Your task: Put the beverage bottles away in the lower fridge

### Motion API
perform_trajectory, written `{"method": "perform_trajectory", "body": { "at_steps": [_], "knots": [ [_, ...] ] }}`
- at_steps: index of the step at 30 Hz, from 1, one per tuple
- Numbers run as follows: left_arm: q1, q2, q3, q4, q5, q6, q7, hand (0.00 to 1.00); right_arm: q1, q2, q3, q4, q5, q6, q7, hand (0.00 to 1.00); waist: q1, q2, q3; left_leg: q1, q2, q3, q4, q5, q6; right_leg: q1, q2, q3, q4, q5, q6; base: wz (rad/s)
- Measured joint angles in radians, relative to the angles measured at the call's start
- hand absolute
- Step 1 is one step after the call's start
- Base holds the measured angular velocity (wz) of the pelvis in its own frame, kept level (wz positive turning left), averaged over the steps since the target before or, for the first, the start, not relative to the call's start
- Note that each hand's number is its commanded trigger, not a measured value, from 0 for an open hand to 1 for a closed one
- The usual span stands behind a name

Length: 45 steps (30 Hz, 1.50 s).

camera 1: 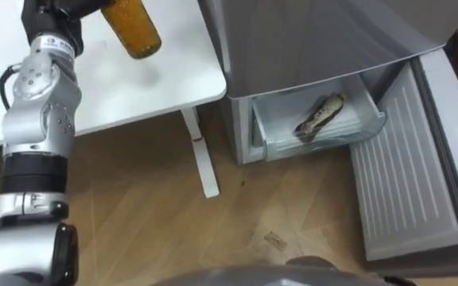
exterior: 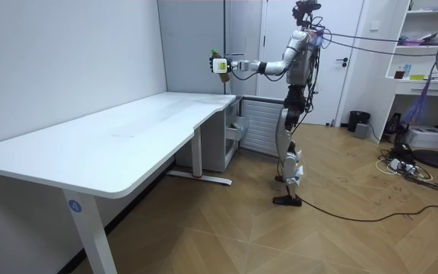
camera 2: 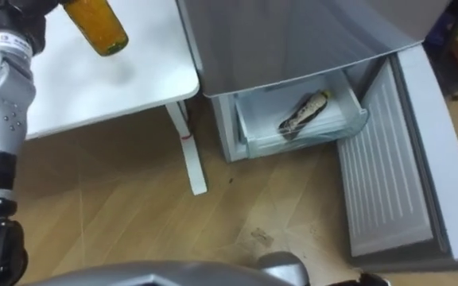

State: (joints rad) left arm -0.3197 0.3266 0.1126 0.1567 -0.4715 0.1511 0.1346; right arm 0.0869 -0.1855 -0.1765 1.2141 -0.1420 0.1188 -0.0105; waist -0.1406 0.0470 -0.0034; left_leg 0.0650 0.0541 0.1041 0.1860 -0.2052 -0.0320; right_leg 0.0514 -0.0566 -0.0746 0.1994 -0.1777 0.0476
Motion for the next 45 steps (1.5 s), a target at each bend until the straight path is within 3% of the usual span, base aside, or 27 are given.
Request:
{"method": "perform_trajectory", "body": {
  "at_steps": [4,8,15,19,24,28,34,39,45],
  "knots": [
    [0.066,-0.003,0.000,-0.116,0.065,0.000,-0.053,1.00,-0.011,0.003,0.022,-0.013,0.039,-0.023,0.013,0.00,0.015,0.003,0.0018,-0.014,0.000,-0.031,0.005,0.002,-0.003,0.012,-0.002,-0.035,-0.015,0.001,-0.002,0.26],
    [0.111,-0.013,-0.001,-0.160,0.093,0.000,-0.089,1.00,-0.027,0.013,0.038,-0.012,0.091,-0.039,0.021,0.00,0.032,0.003,0.0021,-0.021,0.000,-0.053,0.012,0.003,-0.004,0.019,-0.002,-0.057,-0.018,0.002,-0.003,0.16],
    [0.170,-0.076,-0.001,-0.222,0.091,0.000,-0.129,1.00,-0.044,0.013,0.080,-0.012,0.138,-0.039,0.044,0.00,0.066,-0.004,0.0062,-0.040,-0.009,-0.080,0.018,0.006,-0.003,0.021,-0.010,-0.088,-0.025,0.001,-0.002,0.11],
    [0.255,-0.098,-0.002,-0.341,0.088,0.000,-0.144,1.00,-0.055,0.015,0.124,-0.031,0.138,-0.028,0.047,0.00,0.070,-0.009,0.0056,-0.054,-0.013,-0.079,0.019,0.007,-0.002,0.014,-0.013,-0.091,-0.033,0.001,-0.002,0.03],
    [0.270,-0.155,-0.017,-0.363,0.088,0.000,-0.184,1.00,-0.061,0.028,0.169,-0.136,0.127,-0.020,0.087,0.00,0.105,-0.013,0.0042,-0.052,-0.013,-0.081,0.019,0.008,-0.001,0.015,-0.014,-0.095,-0.030,0.001,-0.002,0.01],
    [0.294,-0.157,-0.051,-0.363,0.089,0.001,-0.216,1.00,-0.066,0.046,0.216,-0.208,0.128,-0.007,0.128,0.00,0.120,-0.030,-0.0023,-0.052,-0.013,-0.100,0.020,0.008,-0.002,0.022,-0.014,-0.123,-0.028,0.001,-0.002,0.13],
    [0.378,-0.156,-0.102,-0.363,0.030,0.004,-0.236,1.00,-0.067,0.055,0.275,-0.295,0.145,-0.008,0.163,0.00,0.129,-0.059,0.0041,-0.038,-0.015,-0.123,0.021,0.008,-0.002,0.050,-0.015,-0.148,-0.032,0.001,-0.002,0.13],
    [0.429,-0.157,-0.132,-0.363,0.030,0.036,-0.268,1.00,-0.062,0.061,0.321,-0.409,0.144,0.014,0.219,0.00,0.149,-0.060,0.0057,-0.054,-0.017,-0.125,0.037,0.008,-0.002,0.045,-0.015,-0.150,-0.032,0.001,-0.002,0.02],
    [0.470,-0.154,-0.176,-0.360,0.028,0.039,-0.290,1.00,-0.061,0.054,0.362,-0.484,0.196,0.013,0.299,0.00,0.154,-0.063,0.0073,-0.055,-0.017,-0.135,0.047,0.008,-0.002,0.055,-0.017,-0.173,-0.031,0.001,-0.002,0.06]
  ]
}}
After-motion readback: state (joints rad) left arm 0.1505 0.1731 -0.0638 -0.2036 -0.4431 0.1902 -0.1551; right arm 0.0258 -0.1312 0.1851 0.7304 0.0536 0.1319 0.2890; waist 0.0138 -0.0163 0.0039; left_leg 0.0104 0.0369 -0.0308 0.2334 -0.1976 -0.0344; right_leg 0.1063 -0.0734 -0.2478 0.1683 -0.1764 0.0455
